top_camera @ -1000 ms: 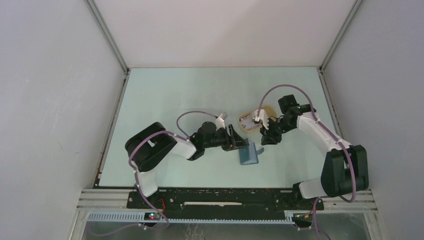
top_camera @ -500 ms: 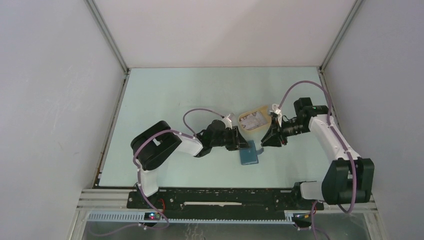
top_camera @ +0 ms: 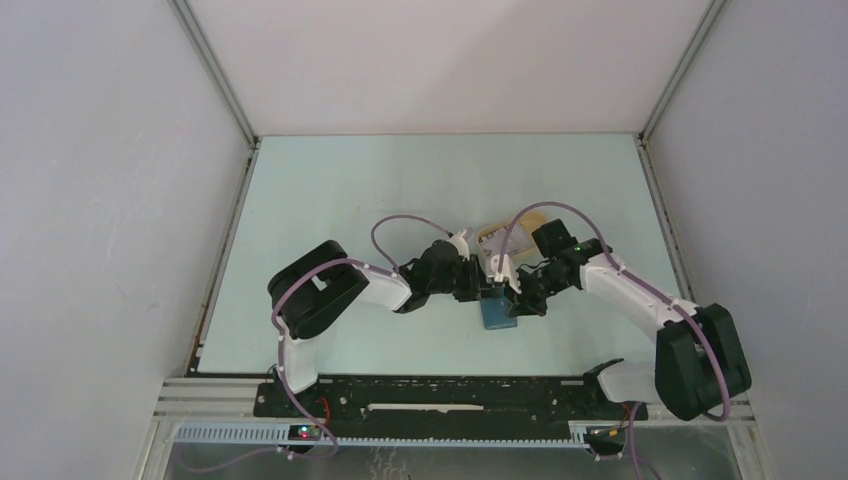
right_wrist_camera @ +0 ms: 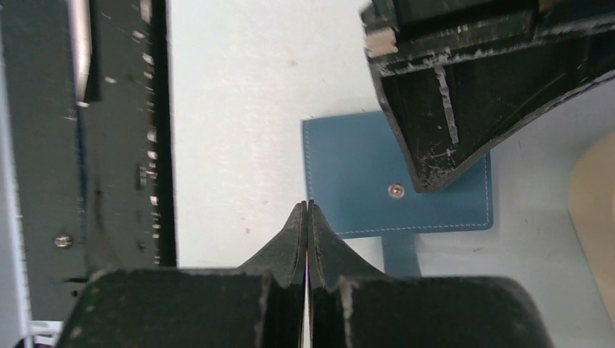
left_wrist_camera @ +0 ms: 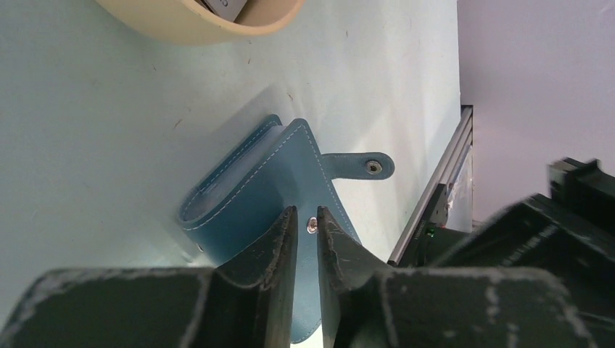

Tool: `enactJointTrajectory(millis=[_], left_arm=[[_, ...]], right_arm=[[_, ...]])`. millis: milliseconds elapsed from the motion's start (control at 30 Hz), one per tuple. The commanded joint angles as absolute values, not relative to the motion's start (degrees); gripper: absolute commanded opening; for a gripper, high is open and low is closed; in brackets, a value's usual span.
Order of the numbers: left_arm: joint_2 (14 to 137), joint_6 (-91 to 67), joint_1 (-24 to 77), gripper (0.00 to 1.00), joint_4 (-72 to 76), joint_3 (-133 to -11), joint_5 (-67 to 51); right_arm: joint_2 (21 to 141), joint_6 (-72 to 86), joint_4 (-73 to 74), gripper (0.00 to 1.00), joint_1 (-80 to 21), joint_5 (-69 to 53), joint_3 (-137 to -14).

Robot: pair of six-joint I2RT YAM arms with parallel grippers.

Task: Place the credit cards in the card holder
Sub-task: Close the card holder at the center of the board.

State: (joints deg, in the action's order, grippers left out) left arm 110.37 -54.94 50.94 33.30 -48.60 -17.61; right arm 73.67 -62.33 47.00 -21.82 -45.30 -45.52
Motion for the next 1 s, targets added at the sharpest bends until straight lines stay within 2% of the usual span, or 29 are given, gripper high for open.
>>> enactJointTrajectory(millis=[0,133,333,433,600,767,967], left_arm=[[109.88,-50.86,51.07,0.21,31.33,-50.1,-14.61],[106.66,-49.31,51.05,0.25,33.57,-48.55,-14.59],[96.57,-41.69,50.98,0.38,36.05,-43.41,-14.88],[93.19,-39.01,50.93,0.4,35.74,-39.62,-13.02],[96.19,-39.86,50.44,0.41,36.58,-37.5,-11.72],[98.6,-39.72,49.72,0.58,38.8,-38.28,-10.98],[101.33,-37.22,48.48,0.62,37.75,-40.71,-11.9]], right_arm=[[77.71,-59.69,38.48,0.0,-23.6,-33.97,-44.46],[80.93,-59.14,37.47,0.0,-23.41,-29.81,-44.45],[82.75,-59.19,37.49,0.0,-23.32,-28.3,-44.42],[82.18,-59.68,37.78,0.0,-22.91,-28.52,-44.45],[80.81,-60.72,38.56,0.0,-21.03,-29.55,-44.47],[80.6,-61.41,38.8,0.0,-20.46,-29.64,-44.47],[79.3,-61.02,39.16,0.0,-20.17,-31.42,-44.59]])
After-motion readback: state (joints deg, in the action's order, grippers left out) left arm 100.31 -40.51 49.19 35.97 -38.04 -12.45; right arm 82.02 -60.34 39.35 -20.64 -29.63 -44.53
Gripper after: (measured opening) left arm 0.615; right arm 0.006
